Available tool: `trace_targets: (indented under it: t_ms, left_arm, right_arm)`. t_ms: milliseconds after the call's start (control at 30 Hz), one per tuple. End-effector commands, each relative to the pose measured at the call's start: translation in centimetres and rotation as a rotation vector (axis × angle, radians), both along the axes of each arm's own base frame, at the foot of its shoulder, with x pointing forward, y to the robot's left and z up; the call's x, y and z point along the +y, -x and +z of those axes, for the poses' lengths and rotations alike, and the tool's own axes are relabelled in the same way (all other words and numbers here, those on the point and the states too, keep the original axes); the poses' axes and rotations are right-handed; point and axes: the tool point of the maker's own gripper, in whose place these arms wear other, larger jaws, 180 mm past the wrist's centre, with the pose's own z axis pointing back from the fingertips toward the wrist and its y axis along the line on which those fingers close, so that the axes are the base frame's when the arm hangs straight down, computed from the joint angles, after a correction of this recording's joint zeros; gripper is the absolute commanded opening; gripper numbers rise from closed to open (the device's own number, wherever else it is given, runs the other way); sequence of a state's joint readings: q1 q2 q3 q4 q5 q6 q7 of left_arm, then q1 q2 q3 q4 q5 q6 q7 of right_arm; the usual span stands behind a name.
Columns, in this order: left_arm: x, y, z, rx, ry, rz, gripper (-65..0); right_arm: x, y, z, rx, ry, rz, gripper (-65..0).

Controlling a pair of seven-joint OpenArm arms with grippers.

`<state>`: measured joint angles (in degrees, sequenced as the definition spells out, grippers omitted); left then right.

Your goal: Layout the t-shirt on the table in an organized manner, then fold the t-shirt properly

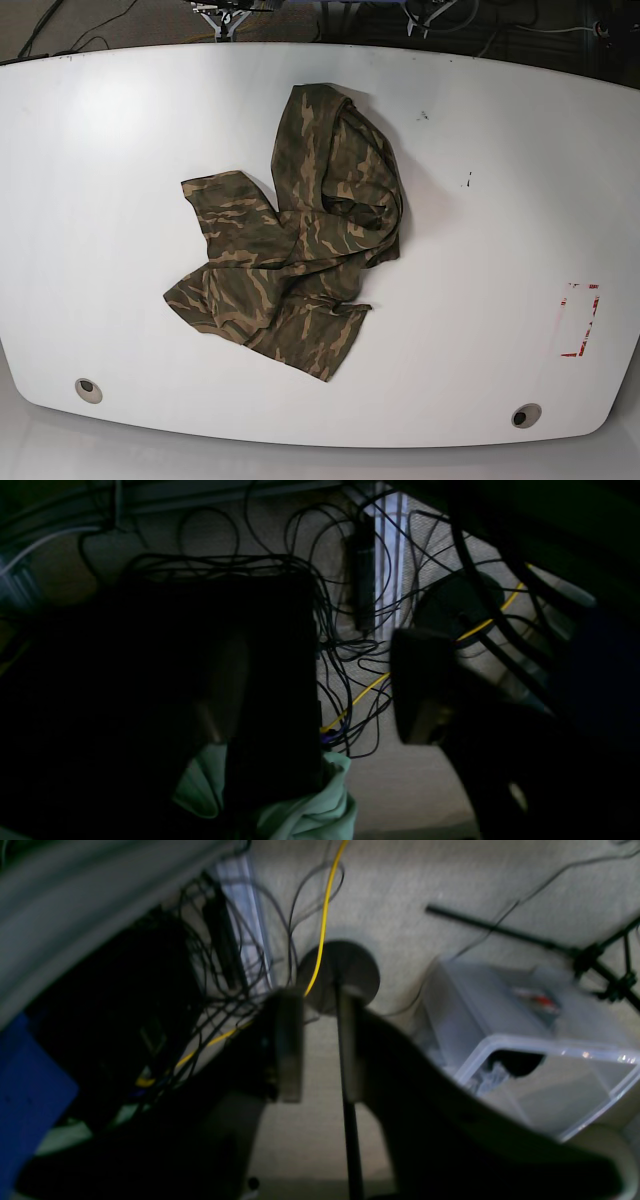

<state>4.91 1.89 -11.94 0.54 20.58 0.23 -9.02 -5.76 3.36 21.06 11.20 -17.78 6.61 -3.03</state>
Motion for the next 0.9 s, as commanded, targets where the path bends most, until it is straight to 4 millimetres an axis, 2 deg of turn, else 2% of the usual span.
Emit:
trace_targets:
  t_ms: [0,100,267,500,633,867]
  left_arm:
    - [0.4,-0.2,0.0,-0.012,-0.009,0.001,-22.4]
    - [0.6,-1.8,0.0,-0.057,-0.018,0.002,-25.7]
    - [1.3,-2.1,0.3,-0.099,-0.033,0.0,-27.4]
    - [2.1,-1.5,0.9,-0.176,-0.047,-0.006,-27.2]
    - [2.3,-1.2,1.2,-0.203,-0.05,-0.008,-27.1]
    - [3.1,0.7,2.1,-0.227,-0.07,-0.018,-27.1]
  right_arm:
    - [-0.2,0.6,0.0,0.006,0.004,0.001,-41.9]
    - [-0.4,1.3,0.1,-0.013,0.008,0.002,-41.3]
    - [-0.5,2.2,0.2,-0.027,0.012,0.002,-41.2]
    - [-1.8,2.8,0.8,-0.099,0.049,0.017,-40.8]
    - [-1.8,2.9,1.3,-0.131,0.061,0.024,-40.7]
    - [-2.6,3.9,2.6,-0.171,0.092,0.038,-40.7]
